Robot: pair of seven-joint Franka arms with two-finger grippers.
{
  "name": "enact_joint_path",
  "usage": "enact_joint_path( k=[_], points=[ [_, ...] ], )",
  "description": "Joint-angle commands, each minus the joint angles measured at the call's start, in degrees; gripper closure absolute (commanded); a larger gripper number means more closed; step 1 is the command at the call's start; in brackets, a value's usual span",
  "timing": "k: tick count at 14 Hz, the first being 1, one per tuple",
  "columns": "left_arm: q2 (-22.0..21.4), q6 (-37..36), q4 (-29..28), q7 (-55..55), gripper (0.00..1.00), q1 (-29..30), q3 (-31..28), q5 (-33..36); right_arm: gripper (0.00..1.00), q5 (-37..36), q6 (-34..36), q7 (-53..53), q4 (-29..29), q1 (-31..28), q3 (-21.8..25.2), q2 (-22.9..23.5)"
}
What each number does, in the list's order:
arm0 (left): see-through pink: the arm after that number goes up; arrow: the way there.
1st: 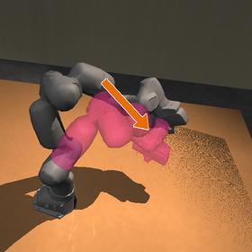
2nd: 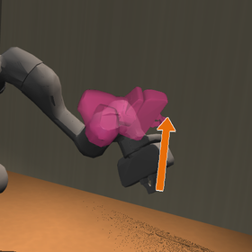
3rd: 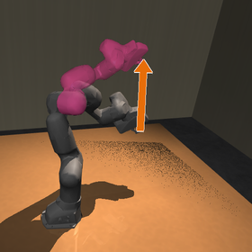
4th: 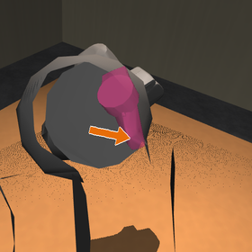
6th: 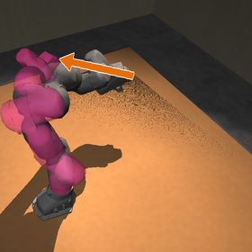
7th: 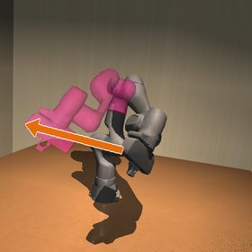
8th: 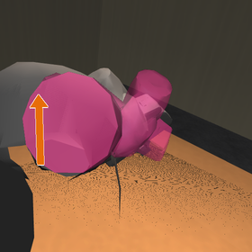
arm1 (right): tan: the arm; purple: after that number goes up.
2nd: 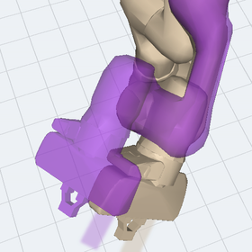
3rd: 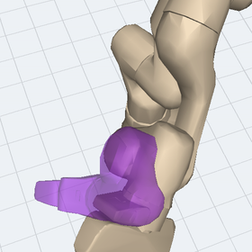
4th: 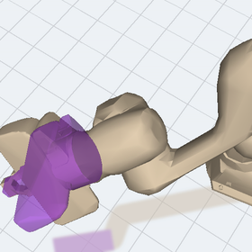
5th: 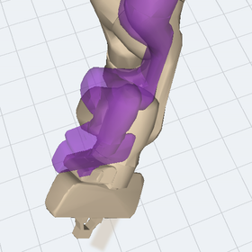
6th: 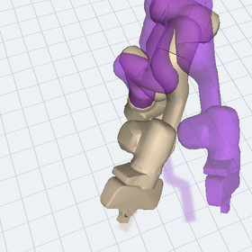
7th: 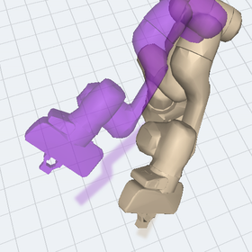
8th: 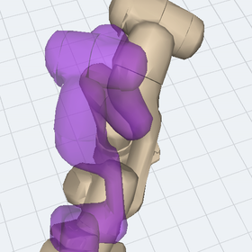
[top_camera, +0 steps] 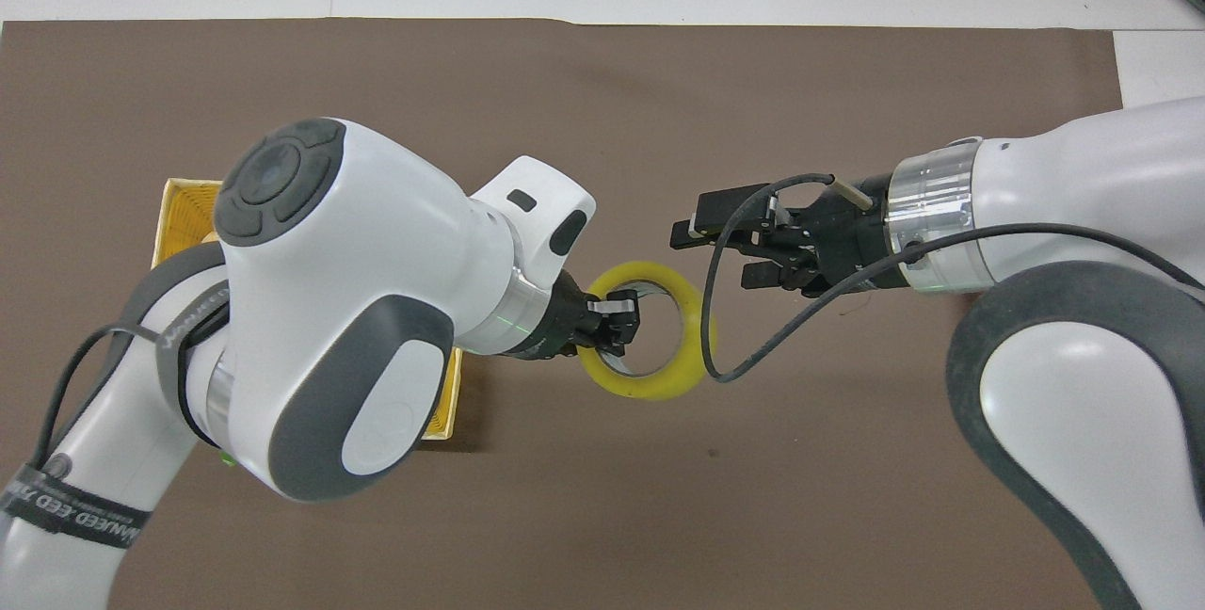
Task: Move tape to another basket
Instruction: 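Lift the tape with the left gripper while the right gripper reaches toward it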
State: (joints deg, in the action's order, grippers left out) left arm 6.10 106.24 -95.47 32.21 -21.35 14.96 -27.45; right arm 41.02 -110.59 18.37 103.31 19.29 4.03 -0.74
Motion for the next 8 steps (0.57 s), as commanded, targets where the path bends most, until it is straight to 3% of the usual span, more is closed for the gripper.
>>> enact_joint_path(
  k=[1,5,8],
  points=[
    [-1.80,5.01,-1.56,0.65,1.00,-2.37,-1.07,-2.87,0.00,1.61,2.21,-6.93,3.30,-2.49,0.27,-2.51],
    [-1.10,11.16,-1.73,1.62,1.00,-6.68,-1.16,-2.79,0.00,3.26,6.69,-12.03,3.21,-5.13,0.36,-2.60],
    [-0.92,12.40,-1.73,1.62,1.00,-6.77,-1.07,-2.87,0.00,6.09,9.42,-14.50,3.12,-7.34,0.45,-2.60]
  ],
)
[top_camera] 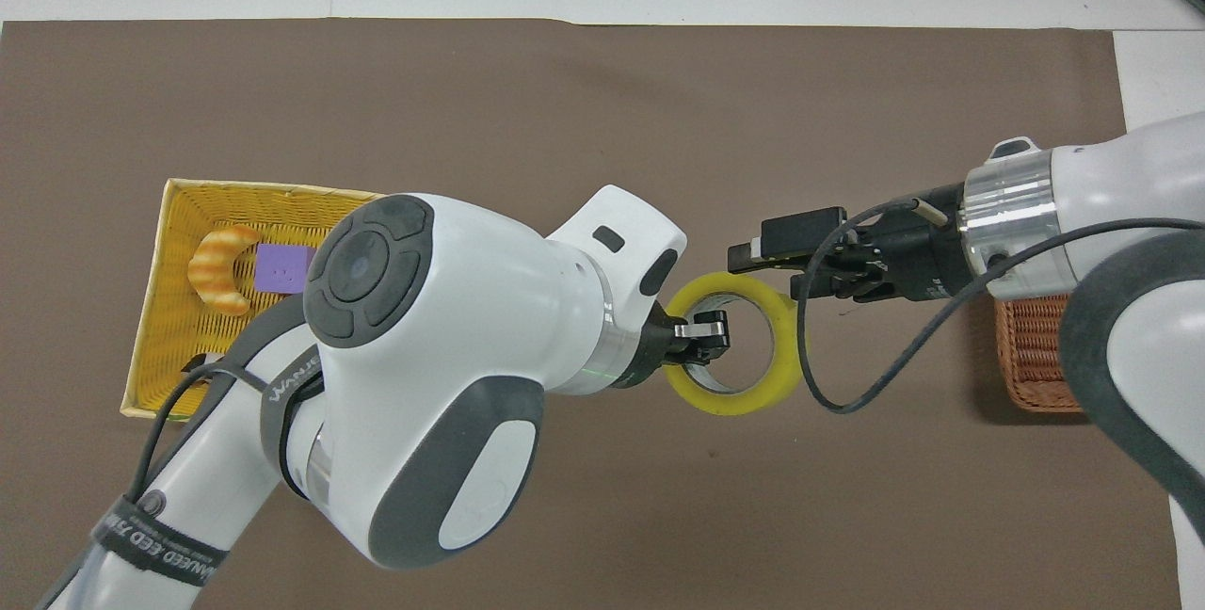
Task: Move tape to another basket
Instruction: 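Grasp the tape roll rim with the right gripper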
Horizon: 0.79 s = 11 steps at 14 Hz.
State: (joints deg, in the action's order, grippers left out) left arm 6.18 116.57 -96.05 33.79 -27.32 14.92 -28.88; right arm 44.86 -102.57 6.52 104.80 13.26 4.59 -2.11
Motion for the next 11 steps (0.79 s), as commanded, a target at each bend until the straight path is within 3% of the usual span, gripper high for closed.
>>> enact_joint_path(
  k=[1,11],
  points=[
    [-0.99,2.95,-1.16,0.05,1.00,-0.80,-1.03,-1.44,0.00,1.99,1.67,-2.83,1.89,-1.31,-0.02,-1.66],
    [-0.91,4.19,-1.33,0.14,1.00,-0.72,-1.03,-1.62,0.02,-0.12,5.54,-4.41,2.16,-1.57,0.07,-2.19]
  ],
)
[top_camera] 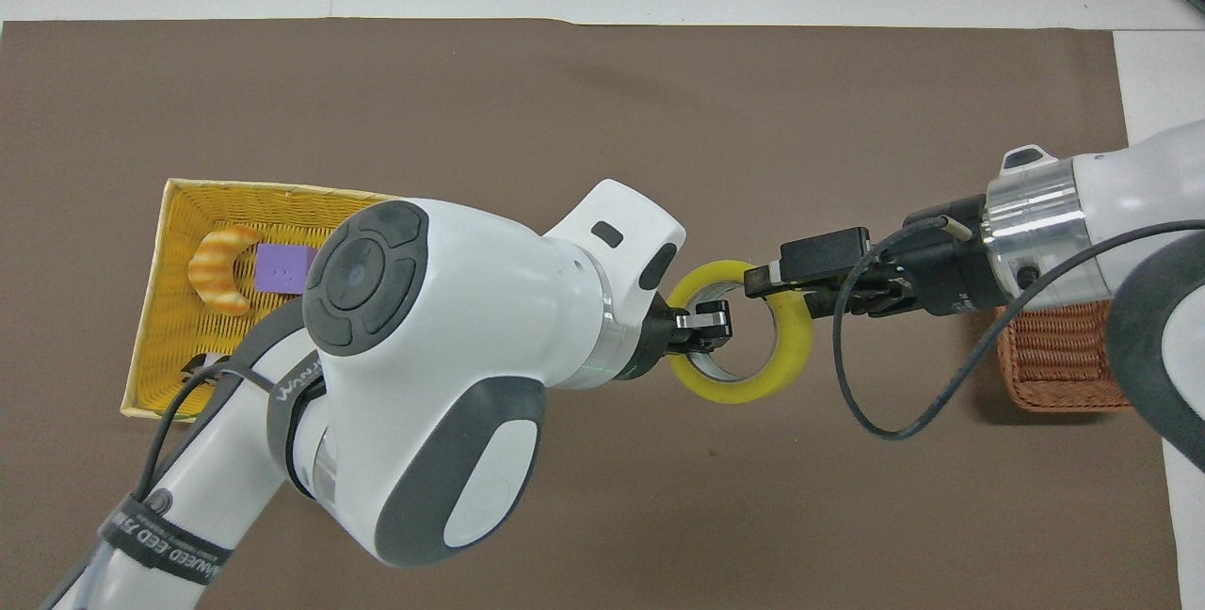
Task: Move tape to another basket
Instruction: 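Grasp the tape roll rim with the right gripper, then carry the tape with the right gripper while the left gripper releases and withdraws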
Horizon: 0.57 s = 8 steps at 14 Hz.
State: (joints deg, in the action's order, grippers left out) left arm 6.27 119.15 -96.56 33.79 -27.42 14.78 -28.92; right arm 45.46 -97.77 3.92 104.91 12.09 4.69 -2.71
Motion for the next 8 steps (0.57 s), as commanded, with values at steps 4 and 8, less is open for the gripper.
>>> enact_joint_path(
  k=[4,8],
  points=[
    [-0.91,1.79,-0.83,0.05,1.00,-0.35,-0.89,-1.93,0.51,-2.66,1.88,-1.38,2.05,0.04,-0.12,-1.60],
    [-0.56,2.75,-0.83,0.05,1.00,0.18,-0.89,-3.34,0.57,-4.07,1.88,0.92,1.79,1.54,-0.12,-1.51]
  ],
)
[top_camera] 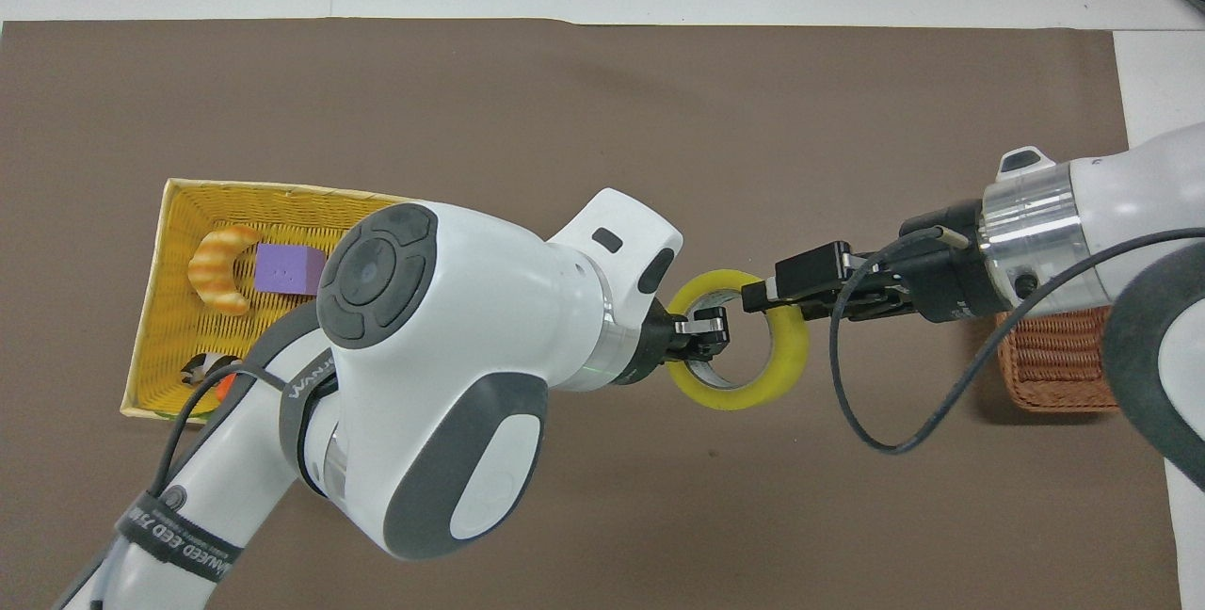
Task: Move tape to another basket
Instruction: 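Carry the tape with the right gripper while the left gripper releases and withdraws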
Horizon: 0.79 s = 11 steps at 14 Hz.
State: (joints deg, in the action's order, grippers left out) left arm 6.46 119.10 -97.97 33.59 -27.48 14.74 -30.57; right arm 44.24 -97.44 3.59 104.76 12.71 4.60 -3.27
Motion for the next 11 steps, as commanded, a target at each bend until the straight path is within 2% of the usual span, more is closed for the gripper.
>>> enact_joint_path(
  k=[1,2,3,5,11],
  points=[
    [-0.75,2.81,0.67,0.25,1.00,0.32,-0.86,-1.69,0.76,-2.93,1.64,1.15,1.85,0.83,-0.03,-0.95],
    [-0.75,2.81,0.67,0.25,0.25,0.32,-0.94,-1.69,0.92,-2.93,1.55,2.02,1.50,0.74,0.06,-0.77],
    [-0.75,2.37,0.67,0.34,0.00,0.50,-0.95,-1.69,1.00,-3.02,1.55,3.08,0.80,0.04,0.06,-0.34],
    [-1.36,1.32,0.67,0.43,0.00,1.63,-1.21,-1.60,1.00,-4.24,3.30,3.27,0.01,-2.41,0.06,-0.16],
    [-2.69,-5.35,1.11,-0.54,0.00,9.01,-1.56,-0.46,1.00,-4.95,9.18,-6.47,-1.05,-11.10,0.32,0.02]
  ],
)
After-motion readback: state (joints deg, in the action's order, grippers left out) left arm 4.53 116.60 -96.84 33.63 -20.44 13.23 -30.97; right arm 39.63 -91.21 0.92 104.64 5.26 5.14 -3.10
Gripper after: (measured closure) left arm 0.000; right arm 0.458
